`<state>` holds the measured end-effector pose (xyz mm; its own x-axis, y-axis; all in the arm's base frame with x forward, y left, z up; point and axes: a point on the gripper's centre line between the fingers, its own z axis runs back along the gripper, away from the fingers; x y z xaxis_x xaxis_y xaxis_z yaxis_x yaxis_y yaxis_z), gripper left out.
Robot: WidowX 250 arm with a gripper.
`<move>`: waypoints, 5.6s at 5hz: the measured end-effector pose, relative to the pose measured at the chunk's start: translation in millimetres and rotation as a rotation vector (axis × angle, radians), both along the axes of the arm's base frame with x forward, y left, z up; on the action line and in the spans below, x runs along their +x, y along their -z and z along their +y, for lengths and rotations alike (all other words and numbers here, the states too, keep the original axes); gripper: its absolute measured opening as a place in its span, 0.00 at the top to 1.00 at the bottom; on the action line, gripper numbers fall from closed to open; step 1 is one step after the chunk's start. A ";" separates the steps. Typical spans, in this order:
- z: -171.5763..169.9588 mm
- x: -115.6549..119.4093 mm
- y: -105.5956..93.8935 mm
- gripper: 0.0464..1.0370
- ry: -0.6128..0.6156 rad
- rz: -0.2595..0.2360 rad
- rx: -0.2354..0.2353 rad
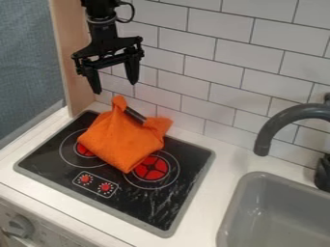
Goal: Unfold the cloth from top to bottom
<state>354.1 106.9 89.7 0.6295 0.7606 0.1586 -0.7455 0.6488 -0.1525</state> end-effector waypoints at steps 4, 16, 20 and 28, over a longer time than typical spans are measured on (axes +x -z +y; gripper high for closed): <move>-18.2 13.6 24.3 0.04 -0.083 0.074 -0.030; -36.5 5.9 10.8 0.99 -0.087 0.045 -0.017; 24.7 -90.3 22.1 0.99 -0.132 0.150 0.100; 48.0 -134.7 88.1 0.02 -0.321 0.372 0.173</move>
<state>219.4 154.9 1.6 0.4067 0.9071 0.1087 -0.8944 0.3711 0.2495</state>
